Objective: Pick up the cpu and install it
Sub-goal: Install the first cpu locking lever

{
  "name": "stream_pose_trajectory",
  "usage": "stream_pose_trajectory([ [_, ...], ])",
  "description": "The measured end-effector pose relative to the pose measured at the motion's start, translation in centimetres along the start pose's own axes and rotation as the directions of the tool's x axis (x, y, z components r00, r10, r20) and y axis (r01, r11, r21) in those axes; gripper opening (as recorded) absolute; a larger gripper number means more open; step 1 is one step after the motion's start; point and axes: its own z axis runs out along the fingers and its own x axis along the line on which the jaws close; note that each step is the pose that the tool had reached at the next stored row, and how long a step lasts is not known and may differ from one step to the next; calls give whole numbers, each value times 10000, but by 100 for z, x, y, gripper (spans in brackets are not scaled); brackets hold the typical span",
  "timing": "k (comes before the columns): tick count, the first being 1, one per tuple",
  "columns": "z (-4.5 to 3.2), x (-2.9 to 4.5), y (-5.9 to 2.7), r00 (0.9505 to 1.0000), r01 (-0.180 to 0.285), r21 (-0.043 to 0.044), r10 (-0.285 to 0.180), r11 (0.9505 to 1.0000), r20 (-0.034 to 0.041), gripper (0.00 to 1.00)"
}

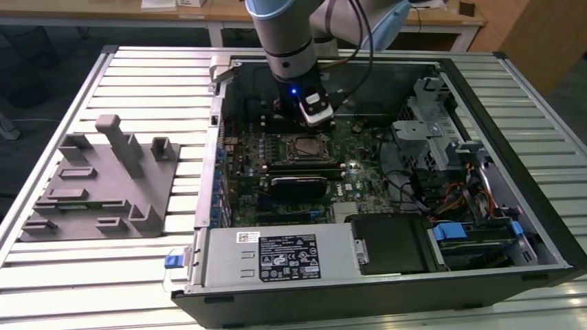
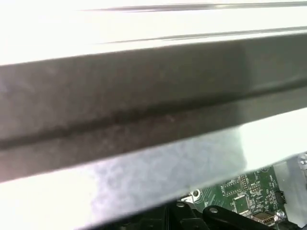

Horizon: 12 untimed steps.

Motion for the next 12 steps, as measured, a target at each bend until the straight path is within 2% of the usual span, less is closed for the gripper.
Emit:
stream_pose_trajectory([
  [7,1,9,39,10000,-43,-139,43,9999,-31,11],
  [12,5,15,39,10000,-46,-148,46,9999,-32,11],
])
